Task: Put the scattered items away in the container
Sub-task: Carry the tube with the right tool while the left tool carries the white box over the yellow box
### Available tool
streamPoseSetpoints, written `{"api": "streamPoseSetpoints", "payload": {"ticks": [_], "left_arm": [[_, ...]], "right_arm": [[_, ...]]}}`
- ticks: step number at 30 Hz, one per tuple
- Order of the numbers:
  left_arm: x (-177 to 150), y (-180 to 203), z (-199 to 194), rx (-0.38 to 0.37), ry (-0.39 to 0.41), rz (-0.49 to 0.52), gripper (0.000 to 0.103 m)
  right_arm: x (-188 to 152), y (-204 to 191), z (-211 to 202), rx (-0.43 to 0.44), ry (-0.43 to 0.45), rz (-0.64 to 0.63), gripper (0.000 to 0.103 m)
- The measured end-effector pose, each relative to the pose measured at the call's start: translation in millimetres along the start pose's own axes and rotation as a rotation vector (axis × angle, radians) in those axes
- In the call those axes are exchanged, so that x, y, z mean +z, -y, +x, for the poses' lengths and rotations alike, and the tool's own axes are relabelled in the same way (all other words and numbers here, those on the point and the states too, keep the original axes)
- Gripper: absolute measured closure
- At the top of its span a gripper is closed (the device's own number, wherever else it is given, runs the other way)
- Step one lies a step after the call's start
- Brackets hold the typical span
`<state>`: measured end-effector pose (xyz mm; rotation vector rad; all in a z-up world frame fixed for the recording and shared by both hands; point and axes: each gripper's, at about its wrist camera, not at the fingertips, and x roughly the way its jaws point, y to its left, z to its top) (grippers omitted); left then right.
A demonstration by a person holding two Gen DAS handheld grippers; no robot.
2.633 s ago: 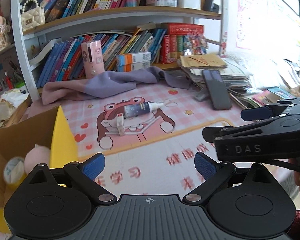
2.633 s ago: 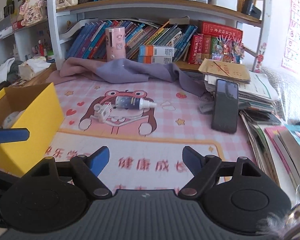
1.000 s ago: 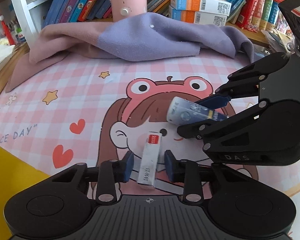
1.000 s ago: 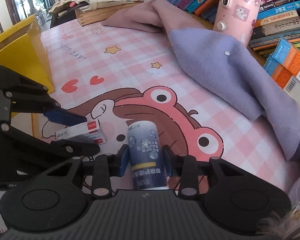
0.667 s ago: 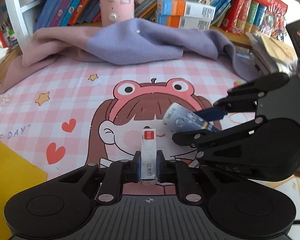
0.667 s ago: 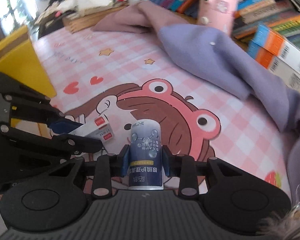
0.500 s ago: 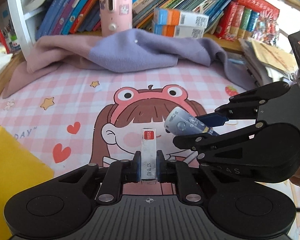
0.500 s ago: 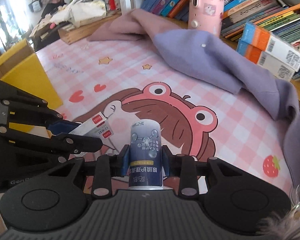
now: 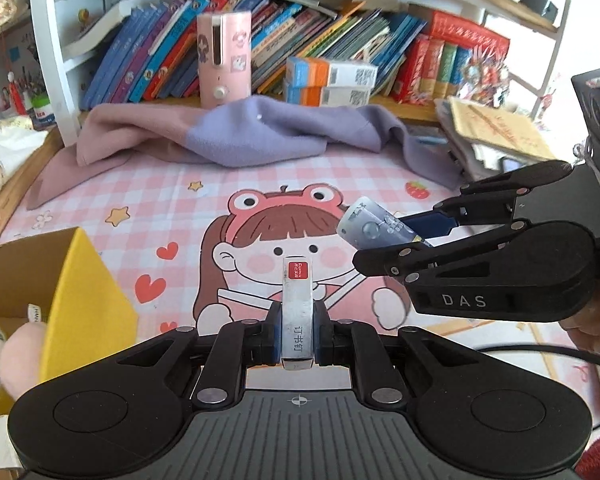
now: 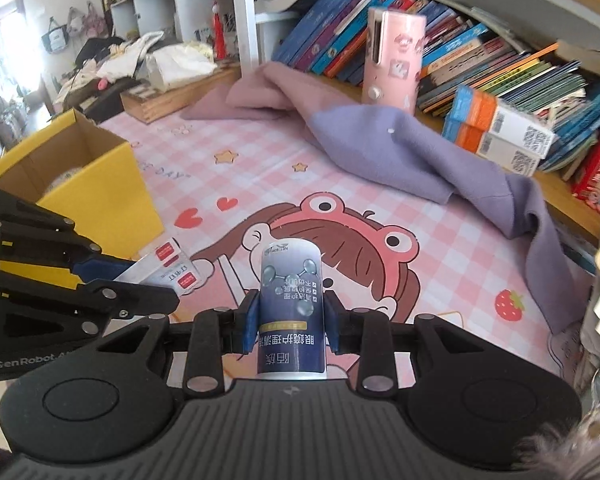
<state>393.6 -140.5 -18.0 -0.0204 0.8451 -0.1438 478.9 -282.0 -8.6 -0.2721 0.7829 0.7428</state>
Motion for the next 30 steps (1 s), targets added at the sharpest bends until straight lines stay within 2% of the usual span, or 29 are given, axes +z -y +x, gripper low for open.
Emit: {"api": "streamPoseSetpoints", "payload": {"ticks": [10,15,24,30], "left_arm": [[-19,-7,-49,-0.089,0.078,-0.035,0.090],[-29,-18,-72,-0.147,0.102,-0.076,0.090],[-51,-28,-108,-0.196,0.139,-0.022,0.090],[-66,-40,-129,-0.224,0.167,0.007,0.090]], "right_arm": [[-16,-39,-51,-0.079,0.041,0.028,0.072],[-23,-60,-75,-0.107,0.068,0.100,0.072],[-35,-106,-107,-0.167,0.113,0.196,0.072],[-44,-144,-121,-0.207,0.131,0.211,0.072]]}}
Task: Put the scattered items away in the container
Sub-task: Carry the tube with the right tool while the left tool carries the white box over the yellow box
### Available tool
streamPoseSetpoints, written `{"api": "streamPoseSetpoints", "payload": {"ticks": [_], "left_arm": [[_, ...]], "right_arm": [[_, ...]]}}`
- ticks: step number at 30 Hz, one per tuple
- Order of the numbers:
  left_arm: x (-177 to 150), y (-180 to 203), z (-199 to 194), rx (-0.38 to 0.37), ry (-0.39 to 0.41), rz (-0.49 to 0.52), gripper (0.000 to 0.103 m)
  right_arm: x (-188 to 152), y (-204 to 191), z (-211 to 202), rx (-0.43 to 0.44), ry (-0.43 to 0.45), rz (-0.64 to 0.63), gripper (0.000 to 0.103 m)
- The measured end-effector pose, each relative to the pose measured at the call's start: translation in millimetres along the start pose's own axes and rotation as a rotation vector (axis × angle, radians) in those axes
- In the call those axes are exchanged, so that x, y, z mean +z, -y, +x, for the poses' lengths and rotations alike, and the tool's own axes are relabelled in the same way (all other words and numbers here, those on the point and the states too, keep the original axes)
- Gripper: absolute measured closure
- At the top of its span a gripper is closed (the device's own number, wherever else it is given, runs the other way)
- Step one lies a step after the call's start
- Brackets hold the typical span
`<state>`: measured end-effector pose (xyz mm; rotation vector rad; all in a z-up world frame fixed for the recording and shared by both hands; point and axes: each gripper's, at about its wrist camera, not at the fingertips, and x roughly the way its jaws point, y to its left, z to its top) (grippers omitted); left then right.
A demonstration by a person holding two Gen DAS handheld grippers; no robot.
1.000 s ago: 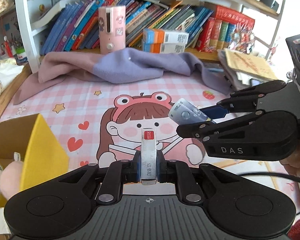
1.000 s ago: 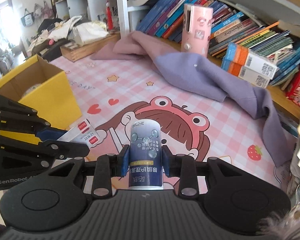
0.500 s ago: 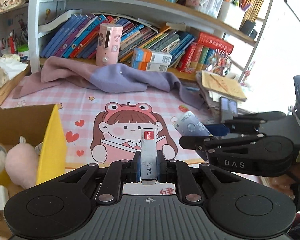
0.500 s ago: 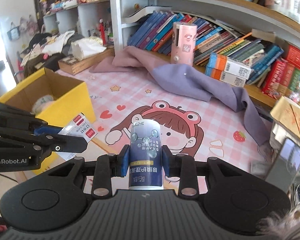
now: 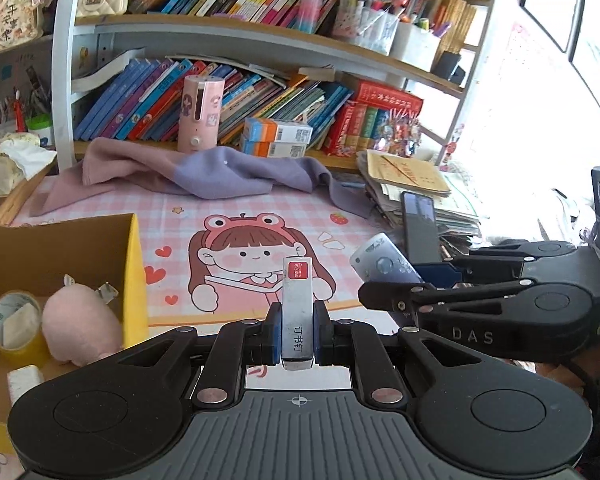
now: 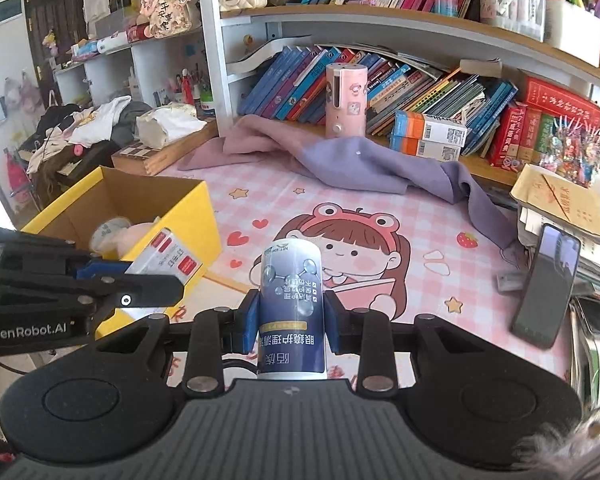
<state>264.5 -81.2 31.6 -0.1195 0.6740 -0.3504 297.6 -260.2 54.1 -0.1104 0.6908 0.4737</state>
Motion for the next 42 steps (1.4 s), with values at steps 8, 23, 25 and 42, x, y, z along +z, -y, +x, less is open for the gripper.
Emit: {"api": "streamPoseSetpoints", "payload": {"ticks": [8,23,25,42], "left_arm": [[-31,-10,-36,-0.069,0.000,0.035,0.090],[-111,-55,-123,-0.143,-0.113,0.048,0.090],[-113,-61,-131,-0.140,-0.110,0.032,0.090],[-127,-61,-146,-0.132,-0.112,-0.004,0.090]], "right_arm": [[-26,-48,-32,-0.097,0.037,0.040,0.072],[-108,-151,-88,-0.204,-0.017,0.202,0.072],[-108,-162,-93,-0.203,-0.016,0.190,0.072],[-125,-191,-103,-0.179,-0.057,0.144,0.072]]}}
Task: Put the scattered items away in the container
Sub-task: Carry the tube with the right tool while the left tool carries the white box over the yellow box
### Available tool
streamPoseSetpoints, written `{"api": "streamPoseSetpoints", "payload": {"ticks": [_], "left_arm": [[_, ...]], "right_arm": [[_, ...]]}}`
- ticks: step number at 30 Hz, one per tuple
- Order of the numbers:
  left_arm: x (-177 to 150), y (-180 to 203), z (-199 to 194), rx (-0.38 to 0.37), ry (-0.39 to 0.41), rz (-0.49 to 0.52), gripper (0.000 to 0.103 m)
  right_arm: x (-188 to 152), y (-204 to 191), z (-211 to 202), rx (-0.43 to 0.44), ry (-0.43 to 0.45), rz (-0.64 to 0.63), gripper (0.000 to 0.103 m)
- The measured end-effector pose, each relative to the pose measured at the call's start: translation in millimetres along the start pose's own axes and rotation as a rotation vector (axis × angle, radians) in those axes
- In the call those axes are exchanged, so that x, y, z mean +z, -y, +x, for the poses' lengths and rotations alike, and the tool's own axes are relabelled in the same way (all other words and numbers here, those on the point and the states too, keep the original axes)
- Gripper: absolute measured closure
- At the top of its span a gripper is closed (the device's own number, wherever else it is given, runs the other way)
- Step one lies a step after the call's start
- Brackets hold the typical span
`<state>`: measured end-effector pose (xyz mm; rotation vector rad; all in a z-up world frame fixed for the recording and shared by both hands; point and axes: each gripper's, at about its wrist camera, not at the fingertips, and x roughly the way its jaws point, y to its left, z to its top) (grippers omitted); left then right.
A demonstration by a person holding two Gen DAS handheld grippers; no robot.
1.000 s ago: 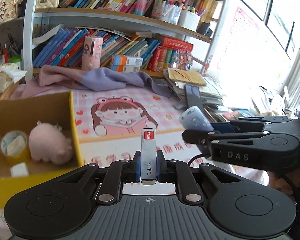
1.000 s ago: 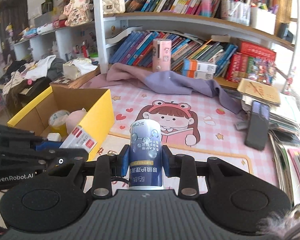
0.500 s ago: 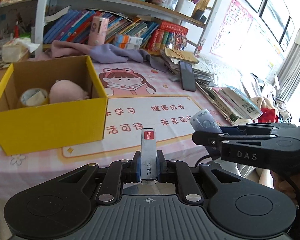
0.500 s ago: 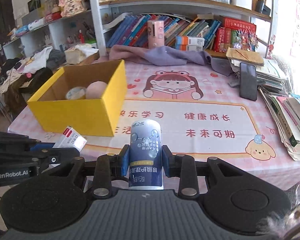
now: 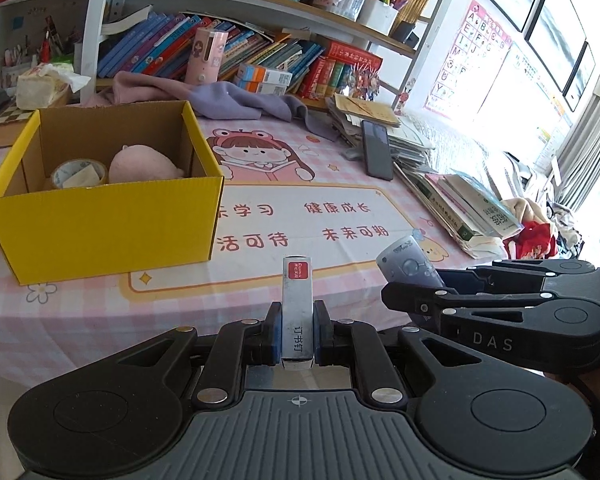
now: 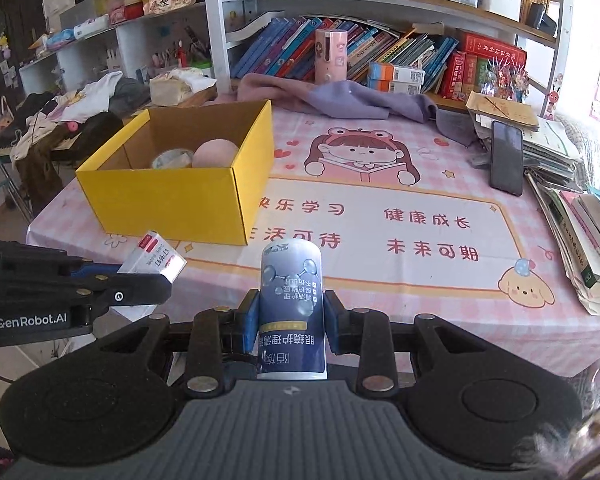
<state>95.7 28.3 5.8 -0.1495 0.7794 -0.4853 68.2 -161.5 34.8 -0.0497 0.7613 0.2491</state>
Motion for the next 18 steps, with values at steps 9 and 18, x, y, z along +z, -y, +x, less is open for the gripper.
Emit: {"api": "streamPoseSetpoints", "payload": {"ticks": [9,18], "left_arm": [[-13,-2,-18,0.011,0.015,-0.005,0.090],[-32,-25,-46,0.074,0.022,-0.066,0.090]], "right_arm": [[-11,-19,-11,0.037,0.001,-0.041,0.072],[-17,-60,-11,0.124,-0.016,-0.116,0.072]]}}
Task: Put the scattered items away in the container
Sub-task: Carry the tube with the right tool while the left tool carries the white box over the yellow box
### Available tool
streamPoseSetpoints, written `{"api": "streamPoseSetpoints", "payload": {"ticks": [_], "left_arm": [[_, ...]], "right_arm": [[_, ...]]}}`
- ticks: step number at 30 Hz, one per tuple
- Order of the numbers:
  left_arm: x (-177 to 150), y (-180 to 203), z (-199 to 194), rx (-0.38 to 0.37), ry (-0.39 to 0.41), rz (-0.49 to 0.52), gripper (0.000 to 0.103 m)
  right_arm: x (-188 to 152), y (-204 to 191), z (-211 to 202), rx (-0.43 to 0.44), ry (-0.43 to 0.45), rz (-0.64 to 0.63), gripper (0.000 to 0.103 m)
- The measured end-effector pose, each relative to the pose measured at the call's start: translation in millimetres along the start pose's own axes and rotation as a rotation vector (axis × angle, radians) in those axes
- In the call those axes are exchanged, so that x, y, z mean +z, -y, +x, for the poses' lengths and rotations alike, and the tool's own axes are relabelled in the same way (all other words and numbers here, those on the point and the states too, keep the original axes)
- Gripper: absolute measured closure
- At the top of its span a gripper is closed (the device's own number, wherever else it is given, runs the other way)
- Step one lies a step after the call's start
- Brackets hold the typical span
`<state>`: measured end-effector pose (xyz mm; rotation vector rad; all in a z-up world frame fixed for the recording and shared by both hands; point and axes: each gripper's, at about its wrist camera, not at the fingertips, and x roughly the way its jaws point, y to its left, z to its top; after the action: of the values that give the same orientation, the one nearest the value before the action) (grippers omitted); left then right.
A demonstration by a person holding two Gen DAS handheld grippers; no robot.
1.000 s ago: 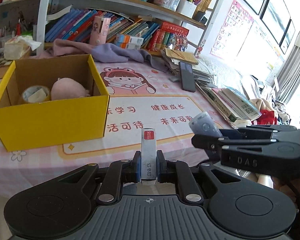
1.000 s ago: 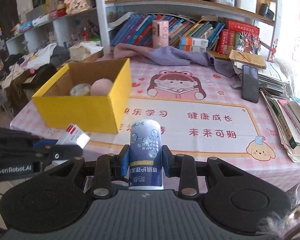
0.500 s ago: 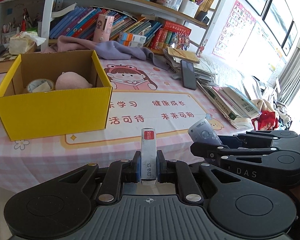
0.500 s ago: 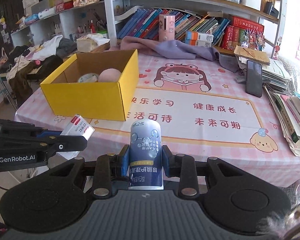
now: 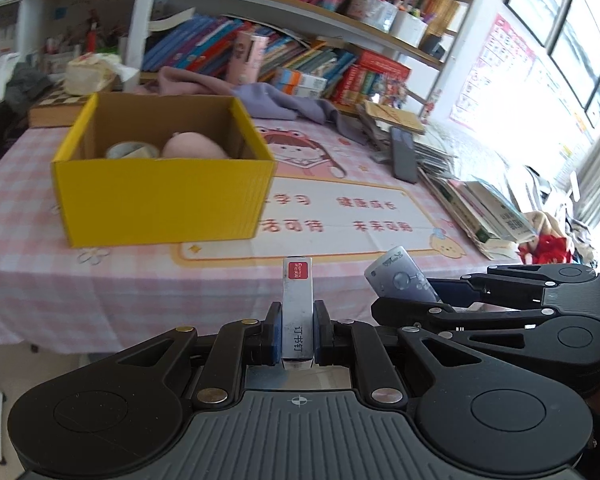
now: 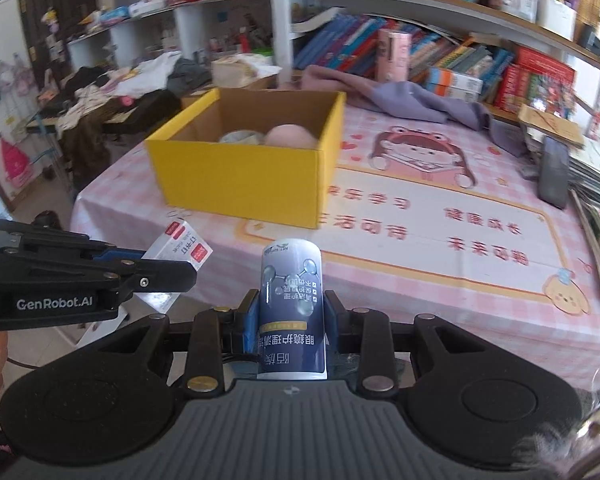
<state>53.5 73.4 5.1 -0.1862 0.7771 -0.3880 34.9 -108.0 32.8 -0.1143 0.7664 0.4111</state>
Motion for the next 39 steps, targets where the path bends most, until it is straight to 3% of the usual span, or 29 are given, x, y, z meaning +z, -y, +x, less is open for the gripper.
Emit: {"api": "streamPoseSetpoints", "payload": {"ticks": [12,20,28,39], "left_arm": [[-9,-24,-20,0.060,0.020,-0.046,0.090],[-6,-35,-26,0.095,0.038,-0.063,0.090],[36,-42,-25,0.139,0.137,-0.006,0.090],[132,-74,22,0.220,0.196,0.049,0.090]], "right_arm": [[9,-40,12,0.083,-0.007,-0.081,0.072],[18,-45,21,0.112,0.010,-0.104,0.072],[58,-29,31,0.102,0.126,-0.119,0.072],[166,-4,98,0.096,0.261,-0.155,0.072]]}}
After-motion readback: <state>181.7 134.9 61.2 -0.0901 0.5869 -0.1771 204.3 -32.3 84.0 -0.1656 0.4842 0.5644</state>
